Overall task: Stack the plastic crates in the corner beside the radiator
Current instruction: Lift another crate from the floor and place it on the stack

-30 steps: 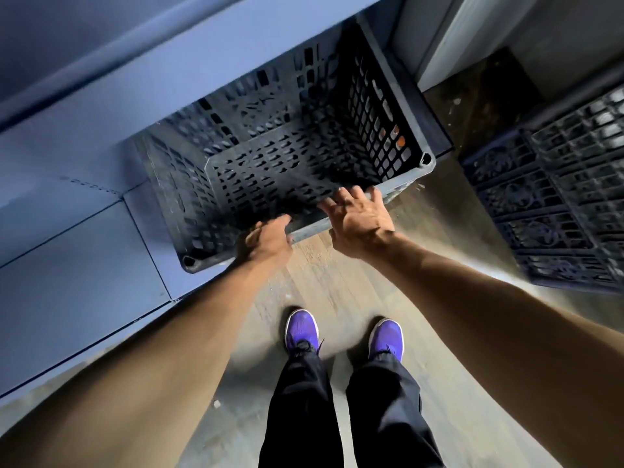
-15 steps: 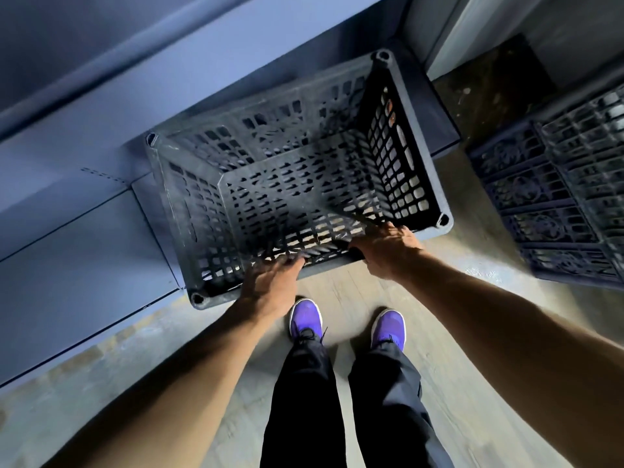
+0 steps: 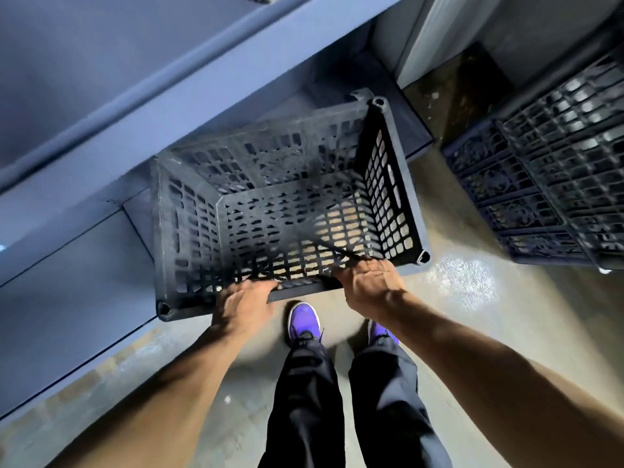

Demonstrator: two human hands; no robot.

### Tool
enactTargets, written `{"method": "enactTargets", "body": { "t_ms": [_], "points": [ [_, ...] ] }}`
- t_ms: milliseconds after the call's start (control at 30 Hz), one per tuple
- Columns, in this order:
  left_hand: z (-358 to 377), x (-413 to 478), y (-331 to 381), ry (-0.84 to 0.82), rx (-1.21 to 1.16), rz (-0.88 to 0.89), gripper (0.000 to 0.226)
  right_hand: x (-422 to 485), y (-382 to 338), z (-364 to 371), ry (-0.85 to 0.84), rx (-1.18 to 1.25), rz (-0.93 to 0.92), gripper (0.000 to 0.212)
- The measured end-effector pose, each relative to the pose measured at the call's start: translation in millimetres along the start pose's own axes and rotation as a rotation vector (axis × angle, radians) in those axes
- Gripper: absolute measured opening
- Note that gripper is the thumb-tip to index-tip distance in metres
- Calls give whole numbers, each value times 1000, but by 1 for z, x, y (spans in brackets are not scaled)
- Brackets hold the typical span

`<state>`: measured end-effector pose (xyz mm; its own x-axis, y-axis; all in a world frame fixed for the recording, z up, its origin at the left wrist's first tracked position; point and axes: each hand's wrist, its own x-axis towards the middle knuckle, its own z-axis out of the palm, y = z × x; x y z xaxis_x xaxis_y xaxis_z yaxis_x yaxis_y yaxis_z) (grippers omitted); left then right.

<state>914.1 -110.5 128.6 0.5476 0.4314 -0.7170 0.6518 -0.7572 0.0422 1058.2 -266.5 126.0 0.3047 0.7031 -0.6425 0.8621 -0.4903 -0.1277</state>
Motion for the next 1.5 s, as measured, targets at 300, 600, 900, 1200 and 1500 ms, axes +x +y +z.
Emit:
{"method": "enactTargets", "body": {
  "t_ms": [300, 600, 900, 1200, 1500],
  "points": [
    [-44, -49, 12, 12, 112, 227, 37, -67, 5, -36, -37, 104, 117, 27],
    [-47, -88, 58, -19, 290, 440, 37, -172, 11, -34, -25, 138, 200, 44],
    [-53, -169, 145, -40, 463, 690, 41, -311, 28, -2, 3, 319, 407, 39],
    [-105, -263, 211, -15, 689, 894, 11, -427, 37, -26, 168, 360, 553, 26],
    [-161, -328, 235, 376, 789, 931, 32, -492, 47, -76, 403, 249, 604, 15]
  ]
}}
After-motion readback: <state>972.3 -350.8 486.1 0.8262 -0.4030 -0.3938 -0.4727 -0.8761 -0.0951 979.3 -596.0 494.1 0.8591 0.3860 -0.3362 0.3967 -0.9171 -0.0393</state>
